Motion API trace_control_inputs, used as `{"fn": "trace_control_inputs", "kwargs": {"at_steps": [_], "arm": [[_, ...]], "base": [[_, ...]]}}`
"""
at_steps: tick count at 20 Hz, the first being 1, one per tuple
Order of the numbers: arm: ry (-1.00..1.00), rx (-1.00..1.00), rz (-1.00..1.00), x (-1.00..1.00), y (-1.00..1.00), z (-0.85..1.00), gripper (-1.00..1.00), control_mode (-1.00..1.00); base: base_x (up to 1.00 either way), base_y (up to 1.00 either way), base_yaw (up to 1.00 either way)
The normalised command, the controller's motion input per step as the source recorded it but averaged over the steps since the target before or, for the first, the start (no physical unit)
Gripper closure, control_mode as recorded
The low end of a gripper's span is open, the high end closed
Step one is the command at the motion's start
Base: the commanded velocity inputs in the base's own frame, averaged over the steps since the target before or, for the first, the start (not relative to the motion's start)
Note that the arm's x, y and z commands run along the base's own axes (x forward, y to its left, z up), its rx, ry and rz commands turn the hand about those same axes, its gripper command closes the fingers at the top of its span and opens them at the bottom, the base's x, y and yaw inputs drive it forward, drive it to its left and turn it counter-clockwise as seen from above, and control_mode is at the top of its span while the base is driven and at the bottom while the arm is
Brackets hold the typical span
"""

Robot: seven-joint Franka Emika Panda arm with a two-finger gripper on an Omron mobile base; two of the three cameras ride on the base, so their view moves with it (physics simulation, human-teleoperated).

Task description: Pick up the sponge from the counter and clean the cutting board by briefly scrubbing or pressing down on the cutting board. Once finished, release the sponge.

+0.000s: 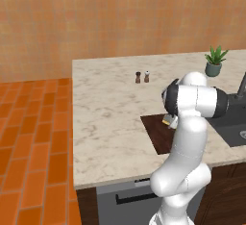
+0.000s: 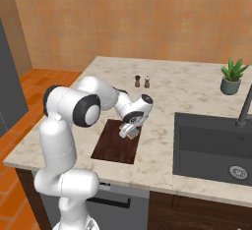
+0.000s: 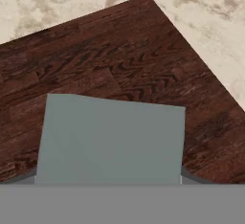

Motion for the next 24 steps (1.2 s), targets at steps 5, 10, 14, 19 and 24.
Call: {"fn": "trace_control_inputs", "kwargs": {"at_steps": [5,10,14,19,24], "arm": [[-0.03,0.01,0.02,0.75,-0.09,-0.06,1.00,-1.00],[-0.03,0.01,0.03,0.57,-0.12,-0.08,1.00,-1.00],[0.06,0.14,0.02,-0.17,0.00,-0.21,1.00,-1.00],[0.05,0.05,0.06,-0.95,0.00,-0.56,1.00,-1.00],[-0.13,-0.06,0.02,-1.00,0.00,-0.27,1.00,-1.00]], "base": [[0.00,0.00,0.00],[0.00,0.00,0.00],[0.00,0.00,0.00],[0.00,0.00,0.00],[0.00,0.00,0.00]]}}
